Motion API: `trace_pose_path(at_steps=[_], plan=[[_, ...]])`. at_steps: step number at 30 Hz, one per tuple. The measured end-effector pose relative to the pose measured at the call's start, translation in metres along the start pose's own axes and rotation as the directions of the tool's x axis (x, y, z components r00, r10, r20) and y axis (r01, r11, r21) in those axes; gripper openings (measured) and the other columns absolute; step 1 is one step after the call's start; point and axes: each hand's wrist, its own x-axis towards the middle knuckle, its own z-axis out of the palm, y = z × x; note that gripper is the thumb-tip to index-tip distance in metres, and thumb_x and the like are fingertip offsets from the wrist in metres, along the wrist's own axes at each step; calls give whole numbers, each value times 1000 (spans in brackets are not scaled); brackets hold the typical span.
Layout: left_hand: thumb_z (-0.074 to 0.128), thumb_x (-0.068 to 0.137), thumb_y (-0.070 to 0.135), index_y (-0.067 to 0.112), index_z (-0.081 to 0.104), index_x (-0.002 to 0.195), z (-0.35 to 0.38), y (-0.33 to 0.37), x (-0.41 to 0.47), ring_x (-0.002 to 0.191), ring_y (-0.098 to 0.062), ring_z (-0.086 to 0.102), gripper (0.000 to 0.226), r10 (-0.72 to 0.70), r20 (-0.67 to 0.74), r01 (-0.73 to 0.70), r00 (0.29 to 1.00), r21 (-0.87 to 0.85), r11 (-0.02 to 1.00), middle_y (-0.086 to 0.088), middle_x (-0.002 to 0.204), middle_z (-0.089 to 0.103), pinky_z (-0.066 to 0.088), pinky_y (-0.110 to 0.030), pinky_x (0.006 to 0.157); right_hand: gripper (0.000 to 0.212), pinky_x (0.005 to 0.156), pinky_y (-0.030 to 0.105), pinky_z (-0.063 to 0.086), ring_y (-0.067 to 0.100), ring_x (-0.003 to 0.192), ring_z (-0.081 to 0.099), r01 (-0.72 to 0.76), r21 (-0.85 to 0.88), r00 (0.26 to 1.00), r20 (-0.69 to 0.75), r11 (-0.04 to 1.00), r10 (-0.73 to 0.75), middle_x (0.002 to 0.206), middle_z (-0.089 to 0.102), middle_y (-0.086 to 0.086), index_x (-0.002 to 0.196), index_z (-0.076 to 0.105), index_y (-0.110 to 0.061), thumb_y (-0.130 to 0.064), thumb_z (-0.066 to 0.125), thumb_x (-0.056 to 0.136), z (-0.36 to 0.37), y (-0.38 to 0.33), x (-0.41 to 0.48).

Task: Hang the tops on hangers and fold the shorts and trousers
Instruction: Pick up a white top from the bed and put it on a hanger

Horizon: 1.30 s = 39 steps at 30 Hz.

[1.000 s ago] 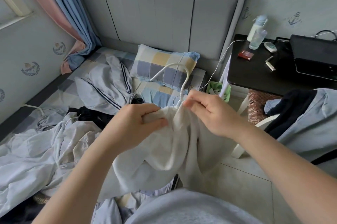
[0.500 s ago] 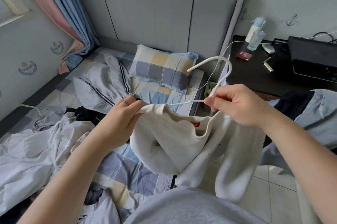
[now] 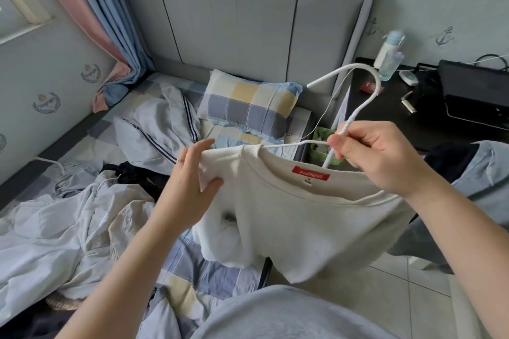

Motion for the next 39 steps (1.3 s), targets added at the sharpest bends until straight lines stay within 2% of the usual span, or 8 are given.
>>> trace_pose_path(at_steps=[4, 8, 15, 18, 21, 27, 32, 39], plan=[[58, 86, -5, 17, 45, 134, 24, -16, -20, 106, -20, 50, 54, -177, -174, 180, 969, 2, 984, 0, 117, 55, 36, -29, 76, 40, 47, 9, 32, 3, 43, 37, -5, 10, 1000, -3, 1000, 5, 47, 44, -8, 69, 59, -4, -36, 59, 94, -8, -1, 0], [54, 90, -11, 3, 65, 112, 15, -20, -21, 88, -28, 61, 28, -82, -337, 115, 938, 78, 990, -1, 92, 64, 37, -27, 71, 39, 45, 14, 31, 8, 43, 32, -76, 17, 997, 27, 997, 75, 47, 37, -1, 68, 58, -5, -36, 57, 92, -11, 4, -1], [47, 89, -13, 6, 70, 121, -28, -11, -8, 94, -9, 60, 43, 36, -483, 38, 875, 142, 989, -2, 108, 71, 36, -1, 88, 49, 43, 16, 28, 9, 40, 31, -226, -50, 960, 155, 973, 231, 45, 36, -1, 67, 58, -6, -52, 57, 84, 1, 18, -7], [43, 95, -8, 10, 66, 123, -39, -11, 2, 79, -4, 53, 40, 55, -412, -8, 909, 116, 993, 1, 103, 66, 35, -1, 79, 41, 40, 15, 26, 9, 39, 28, -266, 131, 955, 172, 955, 242, 47, 32, 1, 65, 56, -6, -39, 57, 89, 5, 16, -11], [42, 102, 4, 18, 63, 120, -42, -16, 5, 91, 3, 46, 31, 12, -271, 20, 963, 112, 994, 9, 112, 59, 34, -5, 75, 34, 38, 13, 25, 8, 38, 26, -251, 239, 964, 152, 938, 219, 48, 30, 0, 61, 57, -12, -27, 53, 92, 6, 13, -13], [41, 92, 18, 15, 64, 104, -39, -22, 3, 90, -11, 49, 26, -92, -90, 93, 992, 1, 996, 6, 96, 55, 34, -10, 74, 35, 39, 15, 24, 11, 41, 26, -258, 230, 962, 149, 938, 228, 52, 29, 9, 61, 58, -14, -30, 54, 92, 10, 16, -17], [44, 98, 31, 15, 66, 110, -32, 4, 3, 97, -6, 53, 30, 105, 119, -102, 987, -27, 994, 10, 100, 60, 37, -17, 86, 38, 41, 16, 25, 13, 42, 27, -225, 215, 970, 138, 950, 199, 52, 28, 19, 67, 59, -8, -37, 58, 89, 18, 23, -18], [59, 100, 13, 33, 68, 93, -37, 19, 12, 75, -1, 58, 23, 66, 243, -5, 968, -242, 970, 18, 84, 64, 40, -12, 71, 40, 44, 17, 27, 18, 46, 28, -185, 148, 976, 146, 972, 164, 53, 30, 25, 70, 60, -7, -42, 60, 89, 20, 21, -14]])
